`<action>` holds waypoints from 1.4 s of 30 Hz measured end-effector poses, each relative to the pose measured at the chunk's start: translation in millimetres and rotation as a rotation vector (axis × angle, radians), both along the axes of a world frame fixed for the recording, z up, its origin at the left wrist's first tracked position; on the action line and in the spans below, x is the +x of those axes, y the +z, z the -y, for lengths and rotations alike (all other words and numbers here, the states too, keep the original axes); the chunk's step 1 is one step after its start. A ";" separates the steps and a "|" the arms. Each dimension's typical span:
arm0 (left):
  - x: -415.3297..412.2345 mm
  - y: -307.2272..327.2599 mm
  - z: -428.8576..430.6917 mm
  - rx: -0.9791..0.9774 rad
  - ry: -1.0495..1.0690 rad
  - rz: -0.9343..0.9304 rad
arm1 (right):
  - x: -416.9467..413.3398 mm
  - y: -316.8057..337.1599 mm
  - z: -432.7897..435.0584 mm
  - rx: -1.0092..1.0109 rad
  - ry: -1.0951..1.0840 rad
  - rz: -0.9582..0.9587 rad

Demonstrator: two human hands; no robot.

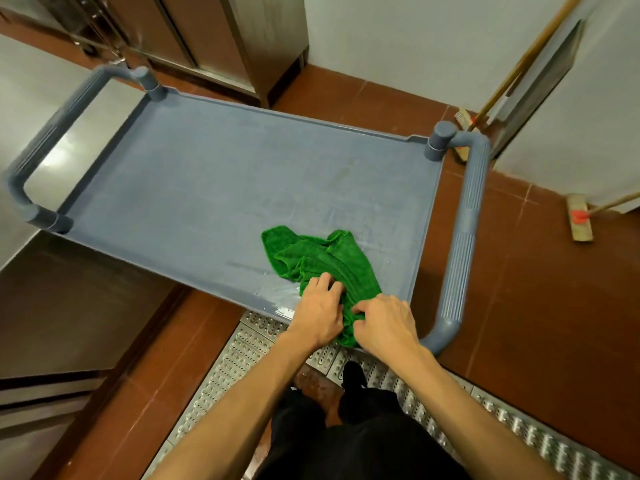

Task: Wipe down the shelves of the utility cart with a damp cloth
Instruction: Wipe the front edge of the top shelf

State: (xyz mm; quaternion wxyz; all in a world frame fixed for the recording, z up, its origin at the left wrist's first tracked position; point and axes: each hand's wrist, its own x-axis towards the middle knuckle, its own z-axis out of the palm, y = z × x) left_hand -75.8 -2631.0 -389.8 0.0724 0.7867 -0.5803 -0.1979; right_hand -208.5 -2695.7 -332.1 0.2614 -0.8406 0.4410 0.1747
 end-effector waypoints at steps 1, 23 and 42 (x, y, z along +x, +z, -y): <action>-1.2 -0.1 2.1 -0.006 -0.015 -0.001 | -1.3 2.0 2.0 0.013 -0.007 -0.002; 75.4 8.1 -22.0 -0.228 0.002 -0.115 | -5.7 -12.4 38.4 0.000 0.217 0.024; 337.1 -24.8 -86.9 -0.248 0.616 0.327 | 30.2 -30.9 69.7 0.060 0.300 0.032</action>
